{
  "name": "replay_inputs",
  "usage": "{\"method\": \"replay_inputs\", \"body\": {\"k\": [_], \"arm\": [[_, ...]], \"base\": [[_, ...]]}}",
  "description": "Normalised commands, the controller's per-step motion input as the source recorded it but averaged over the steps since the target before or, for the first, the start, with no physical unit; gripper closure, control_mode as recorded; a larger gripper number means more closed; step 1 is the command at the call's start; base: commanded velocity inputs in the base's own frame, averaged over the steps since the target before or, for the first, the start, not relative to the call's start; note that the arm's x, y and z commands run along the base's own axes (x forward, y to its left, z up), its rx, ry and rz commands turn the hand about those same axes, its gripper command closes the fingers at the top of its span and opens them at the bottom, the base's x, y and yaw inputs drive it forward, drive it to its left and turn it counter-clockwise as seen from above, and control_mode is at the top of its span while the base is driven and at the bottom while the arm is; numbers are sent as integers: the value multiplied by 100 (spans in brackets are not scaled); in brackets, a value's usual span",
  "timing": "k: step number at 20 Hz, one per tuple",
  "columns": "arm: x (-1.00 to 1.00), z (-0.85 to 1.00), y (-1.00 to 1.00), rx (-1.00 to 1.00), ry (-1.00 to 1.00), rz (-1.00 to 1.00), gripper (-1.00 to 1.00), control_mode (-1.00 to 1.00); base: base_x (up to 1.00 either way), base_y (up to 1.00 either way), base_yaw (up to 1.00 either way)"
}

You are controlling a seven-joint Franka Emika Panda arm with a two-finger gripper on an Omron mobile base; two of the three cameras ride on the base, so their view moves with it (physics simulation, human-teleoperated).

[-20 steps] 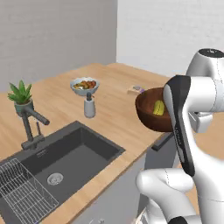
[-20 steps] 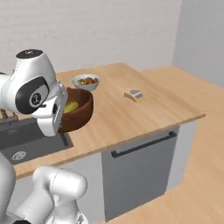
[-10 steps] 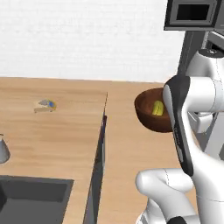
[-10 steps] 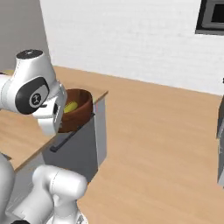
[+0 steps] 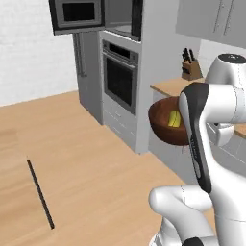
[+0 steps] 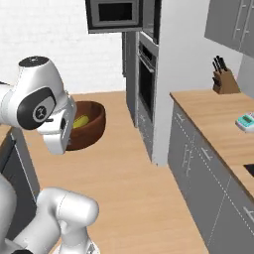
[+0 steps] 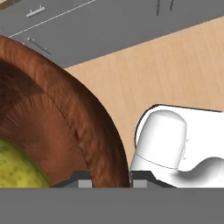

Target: Pick the cucumber from the sink and place it in the bowl. Then pick the bowl and place it in the microwave. Then close the microwave door and press the start button.

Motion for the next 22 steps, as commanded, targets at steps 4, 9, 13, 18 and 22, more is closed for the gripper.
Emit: {"method": "replay_inputs", "body": {"k": [4,9,13,18,22], "arm": [[0,0,0,0,0,0,100,100],[0,0,0,0,0,0,100,100],[0,0,0,0,0,0,100,100],[0,0,0,0,0,0,100,100],[0,0,0,0,0,0,100,100]], "base": [[66,7,-60],[99,40,-26],[100,16,-10],[100,21,-2],[100,28,0]]}}
